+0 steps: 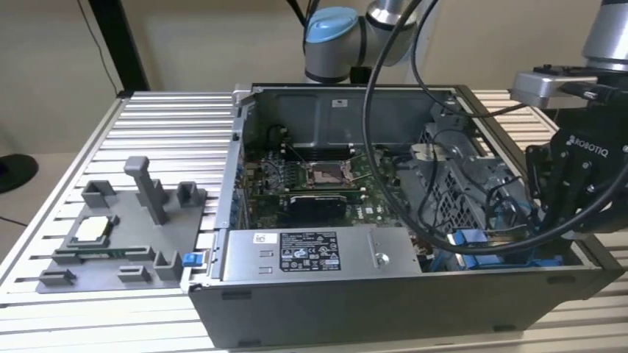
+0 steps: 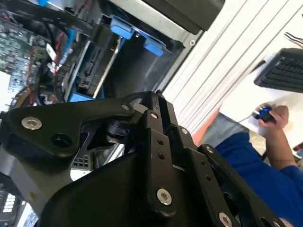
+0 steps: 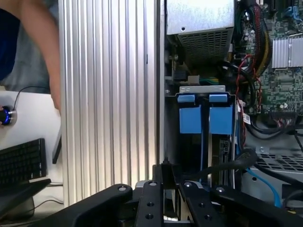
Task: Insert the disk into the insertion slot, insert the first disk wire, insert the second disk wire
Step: 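Insert the first disk wire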
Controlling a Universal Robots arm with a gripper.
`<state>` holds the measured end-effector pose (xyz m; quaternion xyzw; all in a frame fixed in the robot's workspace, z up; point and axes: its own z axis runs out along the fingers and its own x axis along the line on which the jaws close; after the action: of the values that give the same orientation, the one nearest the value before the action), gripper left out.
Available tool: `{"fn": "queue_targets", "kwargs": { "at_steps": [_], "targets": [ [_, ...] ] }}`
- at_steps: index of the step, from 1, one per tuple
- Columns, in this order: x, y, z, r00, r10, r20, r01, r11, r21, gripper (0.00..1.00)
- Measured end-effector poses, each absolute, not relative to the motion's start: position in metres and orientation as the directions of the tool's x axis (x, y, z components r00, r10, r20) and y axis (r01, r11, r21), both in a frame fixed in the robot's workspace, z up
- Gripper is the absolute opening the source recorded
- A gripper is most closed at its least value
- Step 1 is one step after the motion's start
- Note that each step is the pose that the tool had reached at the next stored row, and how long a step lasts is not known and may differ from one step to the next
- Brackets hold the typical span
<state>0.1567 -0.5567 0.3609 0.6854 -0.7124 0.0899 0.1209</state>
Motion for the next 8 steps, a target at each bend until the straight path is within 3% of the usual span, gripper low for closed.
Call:
{"fn": "queue_targets", "kwargs": {
  "at_steps": [4, 8],
  "targets": [
    [0.1565, -0.5564, 0.3645, -0.034, -0.959, 0.283, -0.998, 0.046, 0.036, 0.00],
    [0.1566, -0.5561, 0.3647, -0.042, -0.968, 0.247, -0.998, 0.050, 0.029, 0.00]
  ]
}}
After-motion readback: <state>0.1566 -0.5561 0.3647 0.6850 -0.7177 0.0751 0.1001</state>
